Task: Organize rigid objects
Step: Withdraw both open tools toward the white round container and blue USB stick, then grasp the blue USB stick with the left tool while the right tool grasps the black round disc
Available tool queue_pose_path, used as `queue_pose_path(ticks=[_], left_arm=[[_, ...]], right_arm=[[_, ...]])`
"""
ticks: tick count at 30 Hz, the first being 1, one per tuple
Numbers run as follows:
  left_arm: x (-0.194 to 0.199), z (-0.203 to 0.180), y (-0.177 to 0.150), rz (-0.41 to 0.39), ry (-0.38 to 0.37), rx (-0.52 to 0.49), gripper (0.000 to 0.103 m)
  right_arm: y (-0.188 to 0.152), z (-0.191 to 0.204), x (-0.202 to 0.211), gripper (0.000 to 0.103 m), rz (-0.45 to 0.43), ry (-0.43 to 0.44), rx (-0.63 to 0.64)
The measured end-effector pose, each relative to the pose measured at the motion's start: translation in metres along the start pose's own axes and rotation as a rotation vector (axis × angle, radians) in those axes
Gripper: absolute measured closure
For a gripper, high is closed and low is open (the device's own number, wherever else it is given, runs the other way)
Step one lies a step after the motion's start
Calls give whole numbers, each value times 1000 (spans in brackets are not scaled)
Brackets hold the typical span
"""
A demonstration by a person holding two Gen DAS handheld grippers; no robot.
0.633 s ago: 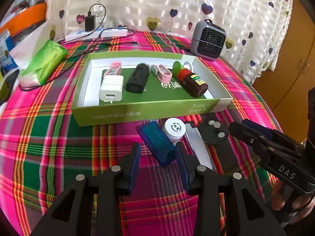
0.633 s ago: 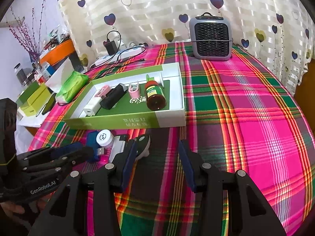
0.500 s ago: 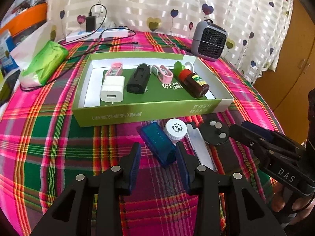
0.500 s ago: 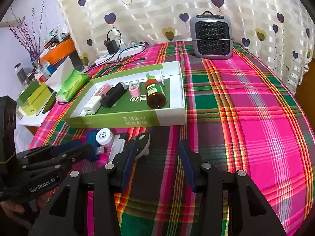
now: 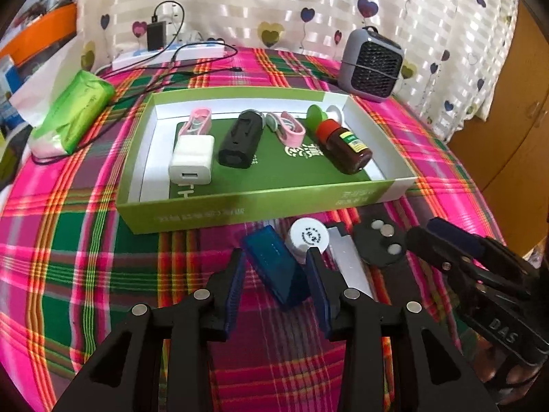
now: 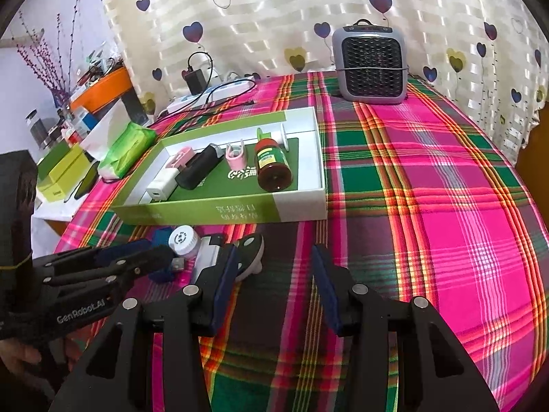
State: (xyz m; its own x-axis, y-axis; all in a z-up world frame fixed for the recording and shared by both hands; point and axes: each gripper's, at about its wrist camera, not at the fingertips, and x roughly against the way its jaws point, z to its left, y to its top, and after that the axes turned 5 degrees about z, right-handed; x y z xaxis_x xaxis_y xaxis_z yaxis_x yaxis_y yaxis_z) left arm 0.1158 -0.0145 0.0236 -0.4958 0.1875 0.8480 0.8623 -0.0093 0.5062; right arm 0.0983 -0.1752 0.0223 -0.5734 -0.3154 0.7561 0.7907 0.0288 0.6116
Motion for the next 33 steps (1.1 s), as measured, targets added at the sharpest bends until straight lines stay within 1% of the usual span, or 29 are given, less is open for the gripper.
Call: queue_pose_path(ticks=[5,13,20,26,30,33], left_arm=[[-4,-1,3,18,3,-8,67],[-1,6,0,32,8,-33,67],[-1,12,-1,35,23,-34,66],[-5,3,1,30,47,-84,66],[-7,6,5,28,45,-77,66],[-8,6,5,22,60,-93,66]], right_arm=[[1,0,-1,57,2,2,-3],[0,-1,-1,57,6,3,-4],[-1,4,-6,57,25,11,22],[-1,13,-11,57,42,9,66],[1,14,-16,57,53,0,67],[1,13,-18,57,63,-5,62]])
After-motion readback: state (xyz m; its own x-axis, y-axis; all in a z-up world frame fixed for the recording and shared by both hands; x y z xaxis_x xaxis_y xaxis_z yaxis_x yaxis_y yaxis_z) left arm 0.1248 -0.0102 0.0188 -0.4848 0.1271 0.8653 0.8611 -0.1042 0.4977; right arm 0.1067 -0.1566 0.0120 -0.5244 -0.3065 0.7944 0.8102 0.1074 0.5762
